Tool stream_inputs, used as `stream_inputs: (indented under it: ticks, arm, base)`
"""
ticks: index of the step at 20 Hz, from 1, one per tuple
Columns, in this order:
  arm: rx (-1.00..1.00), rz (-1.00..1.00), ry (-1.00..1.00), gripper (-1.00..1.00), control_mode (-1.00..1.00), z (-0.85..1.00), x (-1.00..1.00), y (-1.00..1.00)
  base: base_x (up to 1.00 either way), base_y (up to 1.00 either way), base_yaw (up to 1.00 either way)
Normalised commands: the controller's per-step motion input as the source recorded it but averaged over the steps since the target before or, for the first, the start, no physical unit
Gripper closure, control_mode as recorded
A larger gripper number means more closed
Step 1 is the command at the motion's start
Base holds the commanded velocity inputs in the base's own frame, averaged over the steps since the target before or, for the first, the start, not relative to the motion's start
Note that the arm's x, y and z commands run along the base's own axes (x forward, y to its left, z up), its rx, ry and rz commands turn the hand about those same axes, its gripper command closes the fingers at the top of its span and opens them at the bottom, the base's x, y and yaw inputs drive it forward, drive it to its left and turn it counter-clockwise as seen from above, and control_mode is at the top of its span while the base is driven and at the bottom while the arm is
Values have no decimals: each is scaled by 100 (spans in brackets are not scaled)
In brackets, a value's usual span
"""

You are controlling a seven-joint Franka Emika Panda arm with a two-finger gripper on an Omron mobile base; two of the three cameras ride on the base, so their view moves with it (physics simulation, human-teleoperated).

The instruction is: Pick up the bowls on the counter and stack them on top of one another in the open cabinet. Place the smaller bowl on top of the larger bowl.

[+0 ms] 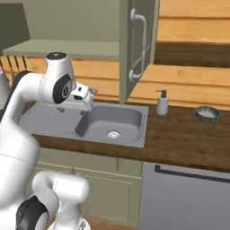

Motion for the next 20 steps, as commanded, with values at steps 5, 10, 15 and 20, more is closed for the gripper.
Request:
stream_inputs:
  ticks: [5,10,15,20]
  arm:
    - [0,0,0,-100,100,0,0,0]
    - [0,0,0,-100,100,0,0,0]
    - [0,0,0,-100,100,0,0,0]
    - [0,0,0,-100,100,0,0,0]
  base:
    - [-82,-98,-15]
    - [-17,-100,-20]
    - [41,-100,-10]
    - [100,-77,0]
